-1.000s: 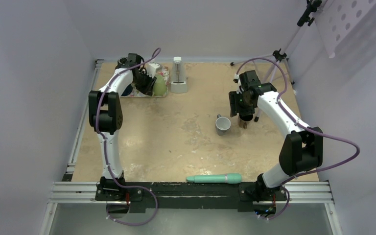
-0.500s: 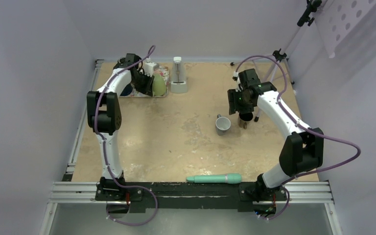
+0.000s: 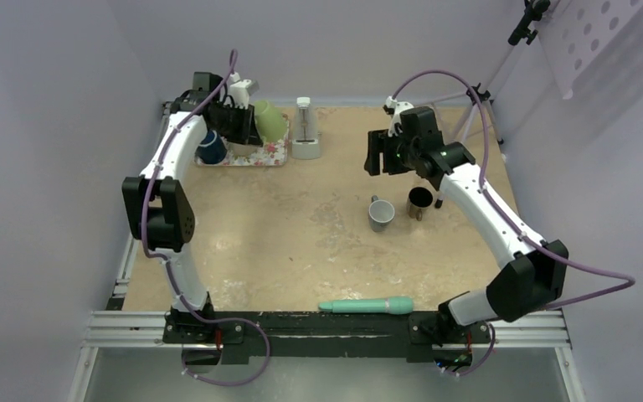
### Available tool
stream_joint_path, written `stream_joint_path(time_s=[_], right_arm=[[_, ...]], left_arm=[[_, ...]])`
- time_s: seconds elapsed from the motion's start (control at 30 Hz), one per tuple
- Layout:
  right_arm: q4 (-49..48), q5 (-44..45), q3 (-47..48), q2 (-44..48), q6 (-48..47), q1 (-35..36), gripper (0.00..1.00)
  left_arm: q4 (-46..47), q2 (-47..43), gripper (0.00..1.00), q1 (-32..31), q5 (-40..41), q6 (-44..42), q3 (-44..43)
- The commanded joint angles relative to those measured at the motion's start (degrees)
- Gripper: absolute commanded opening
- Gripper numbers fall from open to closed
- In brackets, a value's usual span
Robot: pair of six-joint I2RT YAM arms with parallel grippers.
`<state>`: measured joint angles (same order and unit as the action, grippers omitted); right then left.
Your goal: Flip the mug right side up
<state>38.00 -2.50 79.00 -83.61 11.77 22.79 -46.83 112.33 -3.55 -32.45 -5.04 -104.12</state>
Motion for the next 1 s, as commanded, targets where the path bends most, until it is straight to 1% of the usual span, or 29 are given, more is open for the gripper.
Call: stream_joint_path(time_s=[0.0, 0.07, 0.1, 0.2, 0.3, 0.4, 0.5, 0.6, 0.8, 0.9, 0.97], right_arm=[[-15.21, -6.46, -2.94, 6.31, 5.97, 0.49, 0.77], [-23.13, -8.66, -6.78, 8.30, 10.08, 0.91, 0.84], [-27.59, -10.07, -8.26, 8.94, 12.22, 1.14, 0.86], [-39.53, -13.21, -11.42, 9.57, 18.17, 2.21, 0.88], [-49.07, -16.15, -12.20, 8.24, 22.19, 3.70, 0.89], [-59.28, -20.26, -13.03, 5.64, 27.10, 5.02, 0.89], [-69.36, -22.54, -13.95, 1.89, 33.60, 5.62, 0.89], [-75.91, -24.54, -12.30, -2.32, 38.37, 6.37, 0.89], [-82.01, -28.15, -6.25, -10.58, 46.99, 7.88, 0.85], [-90.53, -29.71, -5.74, -13.81, 53.16, 7.96, 0.84], [-96.03, -29.37, -5.37, -15.11, 55.92, 7.95, 0.80]], left_arm=[[2.64, -9.16, 0.00, -0.02, -5.94, 2.58, 0.20], [1.93, -11.30, 0.00, -0.12, -7.34, 2.96, -0.08], [1.56, -12.24, 0.00, -0.26, -8.28, 3.34, -0.21], [0.60, -14.49, 0.00, -0.70, -11.97, 4.50, -0.29], [-0.12, -16.17, 0.00, -0.98, -15.84, 8.55, -0.54], [0.00, -18.04, 0.00, -1.46, -18.97, 11.27, -0.91], [0.15, -19.15, 0.00, -2.20, -22.19, 13.98, -1.65], [0.77, -19.88, 0.00, -2.72, -25.11, 16.81, -1.44], [4.57, -21.24, 0.00, -4.23, -28.74, 21.39, 1.28], [5.92, -21.53, 0.00, -5.57, -30.61, 22.79, 2.94], [6.93, -21.73, 0.00, -6.20, -31.93, 23.84, 5.17]])
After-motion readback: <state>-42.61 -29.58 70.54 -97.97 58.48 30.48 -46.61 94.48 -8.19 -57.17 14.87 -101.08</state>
